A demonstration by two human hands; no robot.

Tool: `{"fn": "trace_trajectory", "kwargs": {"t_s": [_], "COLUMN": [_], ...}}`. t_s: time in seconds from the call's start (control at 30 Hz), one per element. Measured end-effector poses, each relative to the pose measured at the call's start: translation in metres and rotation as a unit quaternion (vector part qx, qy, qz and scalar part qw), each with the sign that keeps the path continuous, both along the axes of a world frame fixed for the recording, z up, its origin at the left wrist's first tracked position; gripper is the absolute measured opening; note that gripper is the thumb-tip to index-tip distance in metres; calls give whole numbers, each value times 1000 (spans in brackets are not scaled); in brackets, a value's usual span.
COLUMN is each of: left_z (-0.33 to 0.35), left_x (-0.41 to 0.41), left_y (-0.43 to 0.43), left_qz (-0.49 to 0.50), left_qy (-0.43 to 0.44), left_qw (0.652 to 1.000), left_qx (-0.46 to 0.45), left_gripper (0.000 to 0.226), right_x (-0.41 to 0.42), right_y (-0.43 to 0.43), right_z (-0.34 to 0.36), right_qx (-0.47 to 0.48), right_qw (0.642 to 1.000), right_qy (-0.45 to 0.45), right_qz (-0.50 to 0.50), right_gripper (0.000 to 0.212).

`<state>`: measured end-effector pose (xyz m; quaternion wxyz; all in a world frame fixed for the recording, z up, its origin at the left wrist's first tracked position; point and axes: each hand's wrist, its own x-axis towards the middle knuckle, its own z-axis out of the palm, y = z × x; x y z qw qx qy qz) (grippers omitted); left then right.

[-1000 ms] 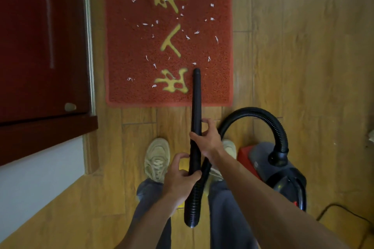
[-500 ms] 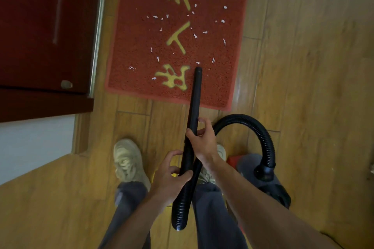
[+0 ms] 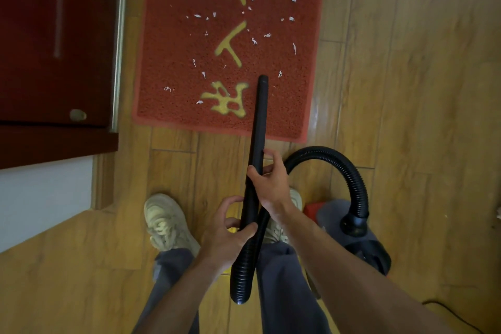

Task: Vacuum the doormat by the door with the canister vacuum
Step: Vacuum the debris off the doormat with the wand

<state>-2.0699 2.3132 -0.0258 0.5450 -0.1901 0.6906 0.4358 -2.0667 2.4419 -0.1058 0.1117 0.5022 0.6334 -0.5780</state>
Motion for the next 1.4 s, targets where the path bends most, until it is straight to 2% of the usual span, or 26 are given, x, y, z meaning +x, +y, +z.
{"fn": "trace_trajectory", "kwargs": {"t_s": [0.17,0.3,0.47,0.7,0.9,1.03,1.17,1.4], "left_z": [-9,-12,-19,-24,-25,-25,-19,-12], "left_x": [-4,-9,-16,-18,-14,-14,-12,-4], "left_y": [0,7,9,4,-7,-18,-35,-56], "left_qz": [-24,-29,-34,-47,-19,9,40,64], "left_qy": [-3,9,5,3,-8,-21,-42,-72], "left_qw": [1000,999,999,998,1000,1000,998,995], "left_qx": [4,17,14,30,22,21,20,23], "left_gripper": [44,44,42,44,44,46,45,46], "right_x": [1,-3,-8,-7,-12,-19,-22,-18], "right_y": [5,9,13,8,0,-15,-28,-52], "right_z": [-4,-4,-7,-2,-3,1,2,9], "right_qx": [-8,34,12,47,31,71,23,25], "right_qw": [1000,999,999,997,999,997,997,995], "right_qy": [-19,-9,-28,-17,-24,-12,-30,-22], "right_qz": [-11,-19,-30,-57,5,42,65,89], "right_gripper": [31,35,35,38,38,34,35,42]}}
